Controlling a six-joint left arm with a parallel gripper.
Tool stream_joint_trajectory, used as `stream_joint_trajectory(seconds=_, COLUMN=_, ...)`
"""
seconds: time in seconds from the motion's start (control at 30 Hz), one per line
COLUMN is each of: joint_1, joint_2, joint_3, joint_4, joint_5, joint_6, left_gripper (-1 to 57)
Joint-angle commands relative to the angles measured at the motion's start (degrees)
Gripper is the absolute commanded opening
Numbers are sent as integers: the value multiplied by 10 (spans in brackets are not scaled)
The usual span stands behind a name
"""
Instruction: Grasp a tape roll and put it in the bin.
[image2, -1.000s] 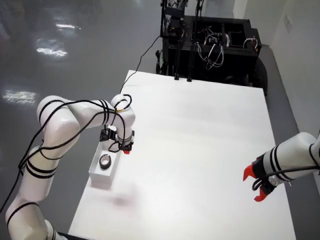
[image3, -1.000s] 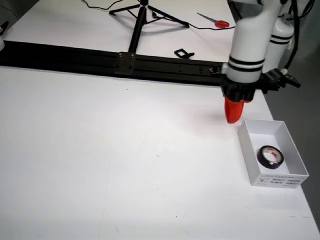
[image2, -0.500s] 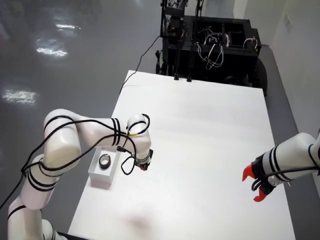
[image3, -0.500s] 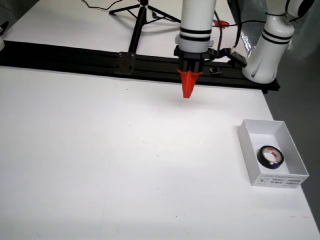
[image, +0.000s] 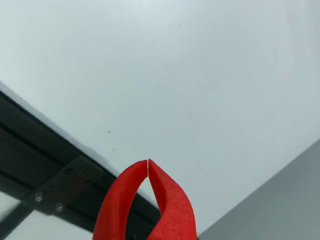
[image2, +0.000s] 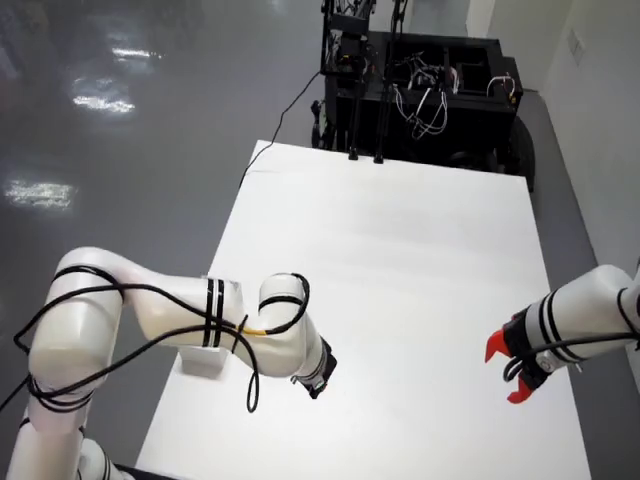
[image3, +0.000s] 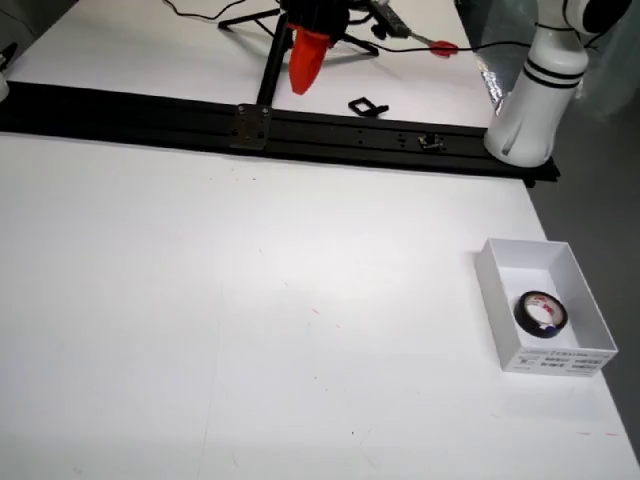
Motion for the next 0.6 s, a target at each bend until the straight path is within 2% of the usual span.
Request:
stream_joint_trajectory(seconds=0.03, joint_1=-106, joint_2=-69, joint_3=4, joint_4=-44, joint_5=17, joint_6=93, left_gripper=-5)
stream_joint_trajectory(seconds=0.33, joint_1=-100, joint_2=-109, joint_3=6, joint_4=-108, joint_5=24, joint_6=168, left_gripper=-5)
stream_joint_trajectory(seconds=0.6, joint_1=-97, joint_2=-171, joint_3=29, joint_4=-118, joint_5=45, joint_6=174, left_gripper=-4)
